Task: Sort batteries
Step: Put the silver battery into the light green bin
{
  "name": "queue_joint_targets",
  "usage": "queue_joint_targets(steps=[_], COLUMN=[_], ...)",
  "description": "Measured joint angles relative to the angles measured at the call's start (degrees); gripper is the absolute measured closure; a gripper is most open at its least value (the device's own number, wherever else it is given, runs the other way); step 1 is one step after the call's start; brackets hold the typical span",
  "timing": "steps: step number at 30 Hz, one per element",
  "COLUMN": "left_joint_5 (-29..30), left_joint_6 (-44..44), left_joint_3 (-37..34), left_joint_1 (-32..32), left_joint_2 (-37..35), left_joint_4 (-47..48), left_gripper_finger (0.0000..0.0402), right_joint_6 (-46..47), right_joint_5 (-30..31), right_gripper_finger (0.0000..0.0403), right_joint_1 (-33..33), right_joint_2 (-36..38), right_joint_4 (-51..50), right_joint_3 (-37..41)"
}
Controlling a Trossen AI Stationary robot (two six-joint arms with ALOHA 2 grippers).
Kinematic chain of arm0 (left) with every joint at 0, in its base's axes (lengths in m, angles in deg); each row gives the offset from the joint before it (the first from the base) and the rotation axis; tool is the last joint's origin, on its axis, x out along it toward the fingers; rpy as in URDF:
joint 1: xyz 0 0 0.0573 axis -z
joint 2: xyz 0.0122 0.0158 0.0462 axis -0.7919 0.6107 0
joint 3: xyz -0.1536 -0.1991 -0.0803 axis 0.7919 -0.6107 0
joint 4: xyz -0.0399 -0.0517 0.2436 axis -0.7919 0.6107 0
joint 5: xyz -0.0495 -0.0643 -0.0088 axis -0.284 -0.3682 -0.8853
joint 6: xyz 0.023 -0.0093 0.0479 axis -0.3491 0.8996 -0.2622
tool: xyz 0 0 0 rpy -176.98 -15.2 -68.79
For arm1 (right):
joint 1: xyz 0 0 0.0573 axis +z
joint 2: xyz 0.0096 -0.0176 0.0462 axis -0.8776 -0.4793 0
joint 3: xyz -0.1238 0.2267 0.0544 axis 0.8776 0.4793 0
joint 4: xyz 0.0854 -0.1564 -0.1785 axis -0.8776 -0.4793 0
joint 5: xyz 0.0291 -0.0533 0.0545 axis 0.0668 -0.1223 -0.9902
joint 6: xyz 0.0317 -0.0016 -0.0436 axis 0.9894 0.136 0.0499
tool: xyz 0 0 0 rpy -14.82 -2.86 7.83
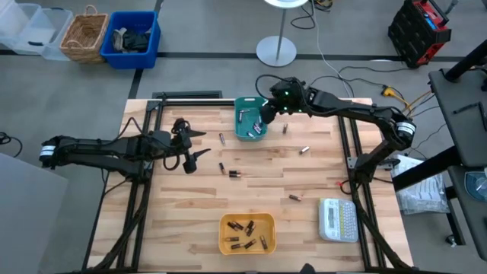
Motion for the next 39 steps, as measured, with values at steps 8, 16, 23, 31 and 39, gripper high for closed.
queue_joint_targets(steps=[8,16,23,31,39], left_joint_5=[0.0,-0.01,0.0,-0.01,-0.01], left_joint_6=[-0.32,-0.47,-0.45,-0.45,-0.45], left_joint_3=[0.0,0.0,0.0,0.0,0.0], left_joint_1=[0.0,0.01,0.0,0.0,0.0], left_joint_2=[0.0,-0.02,0.0,0.0,-0.01], left_joint_4=[-0.06,0.02,0.03,0.07,0.07], left_gripper_finger=[0.0138,0.0138,0.0138,0.0138,0.0138], right_joint_6=[-0.64,-1.93,-3.32,-5.35,-12.93], right_joint_5=[-3.36,-4.89,-4.88,-4.81,-4.3], right_gripper_finger=[0.0174,0.0175,0.0177,0.0174,0.0167], right_joint_1=[0.0,0.0,-0.01,-0.07,0.58], right_joint_2=[-5.83,-13.85,-21.08,-27.28,-31.73], right_joint_4=[2.5,0.94,-5.38,-10.63,-14.59], right_joint_3=[-4.0,-11.06,-18.03,-23.05,-25.53])
